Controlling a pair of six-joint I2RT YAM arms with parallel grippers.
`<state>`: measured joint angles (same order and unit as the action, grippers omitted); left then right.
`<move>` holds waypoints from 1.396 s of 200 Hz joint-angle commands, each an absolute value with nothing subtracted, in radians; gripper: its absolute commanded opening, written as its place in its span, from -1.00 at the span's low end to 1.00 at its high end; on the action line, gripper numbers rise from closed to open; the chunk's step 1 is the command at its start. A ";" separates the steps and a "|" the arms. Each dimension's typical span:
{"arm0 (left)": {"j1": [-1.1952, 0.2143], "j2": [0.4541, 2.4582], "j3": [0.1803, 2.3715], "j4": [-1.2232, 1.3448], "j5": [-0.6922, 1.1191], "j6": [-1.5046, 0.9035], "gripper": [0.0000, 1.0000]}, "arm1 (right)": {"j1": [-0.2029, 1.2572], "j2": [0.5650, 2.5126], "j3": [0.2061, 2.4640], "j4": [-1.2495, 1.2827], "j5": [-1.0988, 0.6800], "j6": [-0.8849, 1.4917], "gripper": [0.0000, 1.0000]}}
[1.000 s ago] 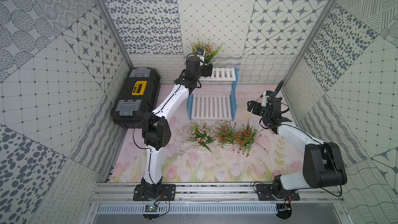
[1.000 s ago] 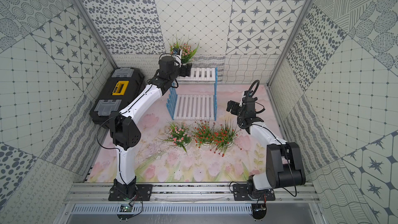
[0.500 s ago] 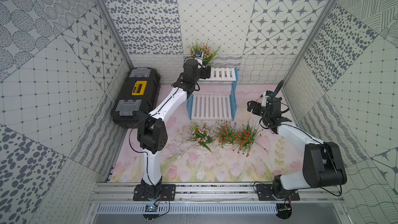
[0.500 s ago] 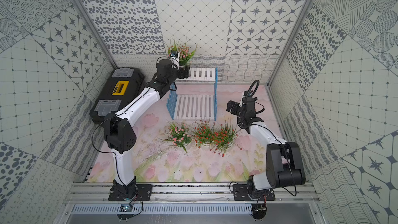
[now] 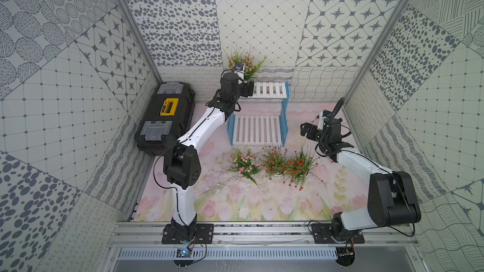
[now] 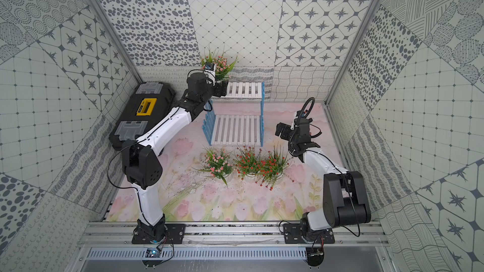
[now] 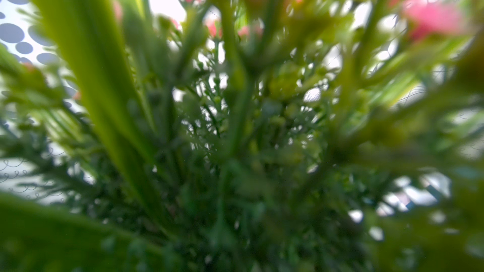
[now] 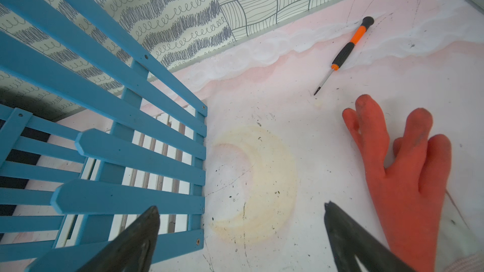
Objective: Place the baby's breath potted plants on the rack by color
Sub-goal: Place the baby's breath potted plant on the rack.
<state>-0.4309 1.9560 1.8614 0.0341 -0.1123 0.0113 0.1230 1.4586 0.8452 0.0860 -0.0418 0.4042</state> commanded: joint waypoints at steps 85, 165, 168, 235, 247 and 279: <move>-0.417 1.935 1.897 0.079 -0.051 0.018 0.74 | 0.124 1.463 0.876 0.106 -0.049 0.400 0.96; -0.416 1.942 1.903 0.043 -0.029 -0.016 0.97 | 0.124 1.461 0.876 0.099 -0.047 0.402 0.96; -0.416 1.939 1.899 0.047 -0.030 -0.017 0.97 | 0.125 1.460 0.877 0.100 -0.047 0.402 0.96; -0.416 1.860 1.801 0.093 0.028 -0.052 0.97 | 0.125 1.453 0.878 0.088 -0.052 0.409 0.96; -0.416 1.842 1.778 0.100 0.038 -0.052 0.97 | 0.125 1.448 0.874 0.094 -0.053 0.412 0.96; -0.416 1.816 1.750 0.083 0.036 -0.056 0.97 | 0.126 1.434 0.882 0.082 -0.061 0.424 0.96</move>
